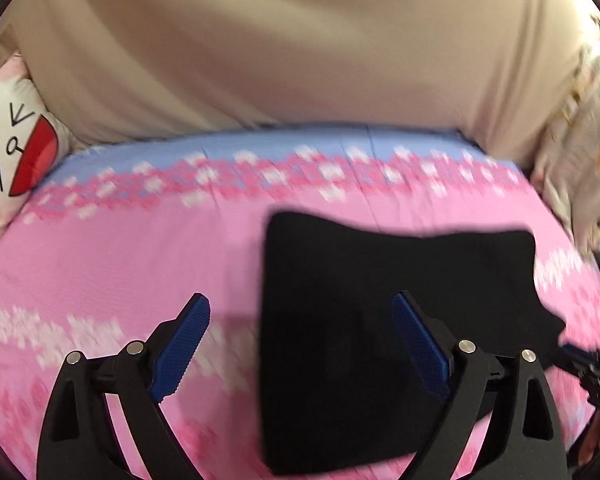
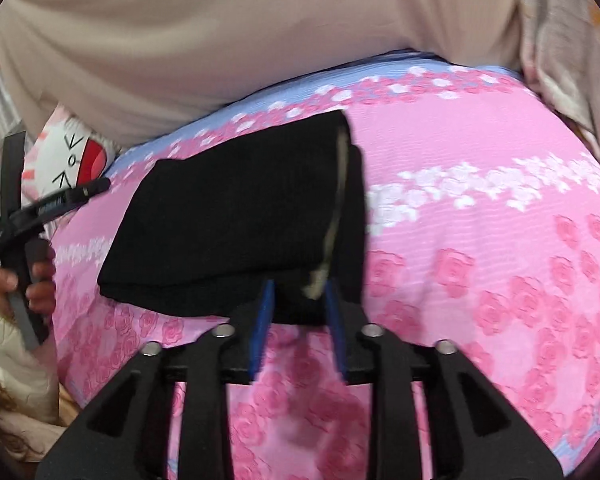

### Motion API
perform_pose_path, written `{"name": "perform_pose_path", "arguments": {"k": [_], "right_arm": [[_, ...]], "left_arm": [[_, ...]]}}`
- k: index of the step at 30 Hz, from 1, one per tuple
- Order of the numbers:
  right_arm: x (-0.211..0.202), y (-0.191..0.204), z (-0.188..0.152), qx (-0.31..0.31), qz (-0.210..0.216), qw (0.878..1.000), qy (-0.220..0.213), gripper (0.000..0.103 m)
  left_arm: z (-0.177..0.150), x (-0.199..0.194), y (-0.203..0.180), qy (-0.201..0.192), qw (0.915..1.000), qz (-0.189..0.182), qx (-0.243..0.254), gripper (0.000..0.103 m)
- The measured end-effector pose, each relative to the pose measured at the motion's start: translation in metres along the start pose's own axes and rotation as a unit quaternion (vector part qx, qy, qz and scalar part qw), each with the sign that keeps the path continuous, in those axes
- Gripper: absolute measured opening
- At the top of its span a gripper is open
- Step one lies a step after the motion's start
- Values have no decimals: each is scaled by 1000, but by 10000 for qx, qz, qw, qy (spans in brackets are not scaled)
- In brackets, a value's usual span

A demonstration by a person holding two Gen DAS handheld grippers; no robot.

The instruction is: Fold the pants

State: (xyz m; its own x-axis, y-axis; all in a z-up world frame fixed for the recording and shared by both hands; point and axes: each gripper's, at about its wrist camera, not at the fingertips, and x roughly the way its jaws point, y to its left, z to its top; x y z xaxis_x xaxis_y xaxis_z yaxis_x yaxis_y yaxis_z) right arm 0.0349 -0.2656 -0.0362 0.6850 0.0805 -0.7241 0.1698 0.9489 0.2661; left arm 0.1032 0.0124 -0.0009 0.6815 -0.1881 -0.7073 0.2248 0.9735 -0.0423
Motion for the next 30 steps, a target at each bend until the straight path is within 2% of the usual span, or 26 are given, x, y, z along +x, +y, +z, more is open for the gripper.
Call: {"name": "perform_pose_path", "arguments": {"k": [3,4,5,7,8,9,10,11,13,16,18,20,23,24,26,30], "right_arm": [[14,7,5,-188,64,9998,47,46],[20,8,7,-209,58,9997,94,32],[21,10,7,-313,-57,9994,128,24],[11,7,7,-434,-265,9987,-66,20],[10,-1,6,-306,-355,9989,-77,6],[19,-23,2,68,-188,9998,37,7],[24,-37,-2,396,128,9991,46,7],[21,-39,-3,429,224,9988,-16,7],[8,-27,0,170,41,9997,-152,9],[-23,-26,9,320,-75,9977,-593,13],[-38,-26,21,460,306,9950,-830,13],[-35,-21,34,432,575,9937,-865,13],[2,-4,61,51,640,9964,-561,14],[25,5,75,-127,735,9968,-288,14],[54,19,91,-379,767,9963,-52,14],[111,55,119,-659,1455,9851,639,13]], "left_arm": [[-21,13,-16,203,9996,138,120,90],[-25,17,-19,275,9994,170,139,91],[-30,25,-21,383,9989,241,122,91],[-35,36,-20,537,9979,355,97,93],[-38,40,-19,531,9979,364,75,93],[-41,40,-19,493,9981,353,79,98],[-42,43,-19,477,9982,341,88,98],[-44,45,-20,493,9980,381,82,98],[-42,40,-21,467,9978,471,80,98],[-39,24,-23,324,9973,646,106,98],[-38,11,-21,136,9974,704,30,98],[-37,12,-20,119,9965,826,-21,98],[-39,34,-18,404,9925,1152,-46,98],[-39,38,-16,434,9922,1166,-76,98],[-38,42,-13,440,9923,1146,-172,98],[-33,44,-12,437,9913,1225,-203,98]]}}
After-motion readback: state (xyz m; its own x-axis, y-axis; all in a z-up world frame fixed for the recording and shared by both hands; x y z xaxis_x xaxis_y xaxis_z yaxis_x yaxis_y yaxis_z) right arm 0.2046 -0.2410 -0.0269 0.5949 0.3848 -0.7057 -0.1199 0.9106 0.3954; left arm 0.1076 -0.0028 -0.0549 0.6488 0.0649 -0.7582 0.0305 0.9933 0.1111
